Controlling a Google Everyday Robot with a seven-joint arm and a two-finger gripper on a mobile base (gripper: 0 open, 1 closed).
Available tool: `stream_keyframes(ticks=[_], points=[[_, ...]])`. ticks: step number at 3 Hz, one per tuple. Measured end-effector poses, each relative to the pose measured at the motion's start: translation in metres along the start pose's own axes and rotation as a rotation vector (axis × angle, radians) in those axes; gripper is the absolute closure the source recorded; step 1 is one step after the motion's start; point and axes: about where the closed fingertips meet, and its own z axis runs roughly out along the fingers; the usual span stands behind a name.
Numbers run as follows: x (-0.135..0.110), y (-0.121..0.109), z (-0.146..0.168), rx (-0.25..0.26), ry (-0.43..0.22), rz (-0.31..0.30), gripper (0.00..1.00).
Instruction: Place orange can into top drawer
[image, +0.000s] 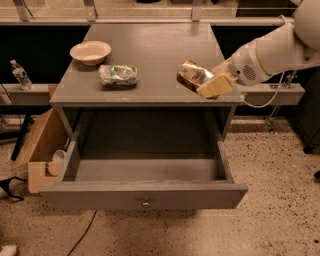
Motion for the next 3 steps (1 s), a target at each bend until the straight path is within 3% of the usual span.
stream_keyframes(ticks=[2,3], points=[[0.004,0.002,-0.005,-0.001,0.000,-0.018,1.00],[0.029,0.037,0.015,-0.049,0.044,-0.060,1.00]])
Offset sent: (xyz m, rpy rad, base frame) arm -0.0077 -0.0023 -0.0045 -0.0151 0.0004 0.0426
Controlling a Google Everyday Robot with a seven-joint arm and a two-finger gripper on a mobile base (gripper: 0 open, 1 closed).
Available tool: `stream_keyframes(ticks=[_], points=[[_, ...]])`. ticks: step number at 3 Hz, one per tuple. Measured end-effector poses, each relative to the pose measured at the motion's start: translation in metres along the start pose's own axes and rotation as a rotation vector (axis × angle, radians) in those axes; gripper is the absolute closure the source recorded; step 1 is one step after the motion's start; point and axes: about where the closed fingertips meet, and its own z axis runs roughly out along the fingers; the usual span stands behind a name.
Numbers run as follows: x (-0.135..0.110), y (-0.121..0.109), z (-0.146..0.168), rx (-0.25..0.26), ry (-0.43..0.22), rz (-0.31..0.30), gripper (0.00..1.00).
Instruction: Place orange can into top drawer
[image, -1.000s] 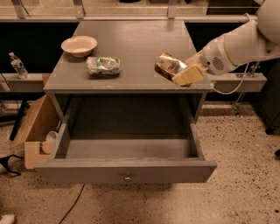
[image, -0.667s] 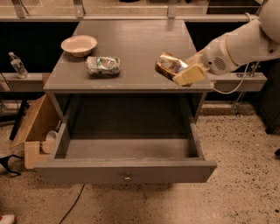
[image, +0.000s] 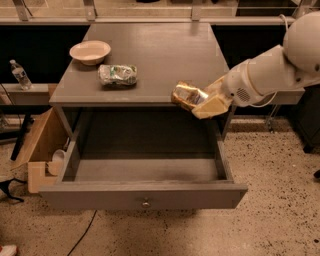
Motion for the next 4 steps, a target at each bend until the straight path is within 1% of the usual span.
stream_keyframes(ticks=[1,2,4], points=[[0.024,0.038,0.032,-0.021,0.035,-0.023,1.00],[0.048,0.067,0.078,-0.097,0.050,-0.005,1.00],[0.054,0.070,0.090,-0.113,0.045,0.015,1.00]])
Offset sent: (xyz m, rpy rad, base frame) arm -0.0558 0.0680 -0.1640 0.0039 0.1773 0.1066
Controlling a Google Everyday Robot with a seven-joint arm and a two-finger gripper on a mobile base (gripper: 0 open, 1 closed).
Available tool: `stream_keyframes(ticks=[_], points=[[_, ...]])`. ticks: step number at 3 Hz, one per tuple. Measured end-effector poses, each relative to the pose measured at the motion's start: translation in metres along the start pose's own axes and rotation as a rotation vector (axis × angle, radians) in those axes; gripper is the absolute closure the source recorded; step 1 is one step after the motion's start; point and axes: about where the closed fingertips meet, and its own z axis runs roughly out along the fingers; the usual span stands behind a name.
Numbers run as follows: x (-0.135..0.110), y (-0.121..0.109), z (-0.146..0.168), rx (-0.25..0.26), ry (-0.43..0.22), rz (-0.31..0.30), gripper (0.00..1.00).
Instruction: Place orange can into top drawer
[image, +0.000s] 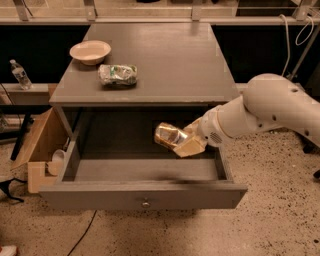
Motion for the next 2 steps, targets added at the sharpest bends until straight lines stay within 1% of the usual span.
stream_keyframes(ticks=[1,2], points=[[0.004,-0.007,0.038,-0.009,0.006,0.026,1.00],[0.008,-0.017,0.088,-0.019,0.003,0.074,0.73]])
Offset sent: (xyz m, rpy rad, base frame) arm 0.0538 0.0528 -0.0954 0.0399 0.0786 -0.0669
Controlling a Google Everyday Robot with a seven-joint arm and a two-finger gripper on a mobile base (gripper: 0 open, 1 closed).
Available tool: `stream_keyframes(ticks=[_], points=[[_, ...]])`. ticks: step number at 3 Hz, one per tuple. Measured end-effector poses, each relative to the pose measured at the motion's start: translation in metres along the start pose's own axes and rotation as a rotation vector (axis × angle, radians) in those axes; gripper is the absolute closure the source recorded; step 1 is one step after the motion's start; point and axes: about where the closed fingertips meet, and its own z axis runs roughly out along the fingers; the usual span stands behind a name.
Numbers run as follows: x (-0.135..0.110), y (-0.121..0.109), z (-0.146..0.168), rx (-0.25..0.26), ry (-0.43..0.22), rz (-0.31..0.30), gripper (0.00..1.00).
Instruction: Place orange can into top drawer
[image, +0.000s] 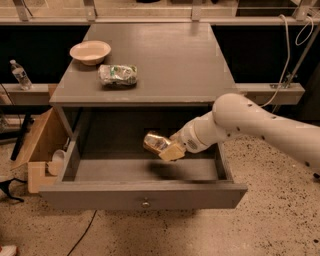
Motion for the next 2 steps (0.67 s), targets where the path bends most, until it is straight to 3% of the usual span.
stream_keyframes(ticks=[2], points=[[0.005,-0.011,0.054,-0.030,0.001,0.051,0.27]])
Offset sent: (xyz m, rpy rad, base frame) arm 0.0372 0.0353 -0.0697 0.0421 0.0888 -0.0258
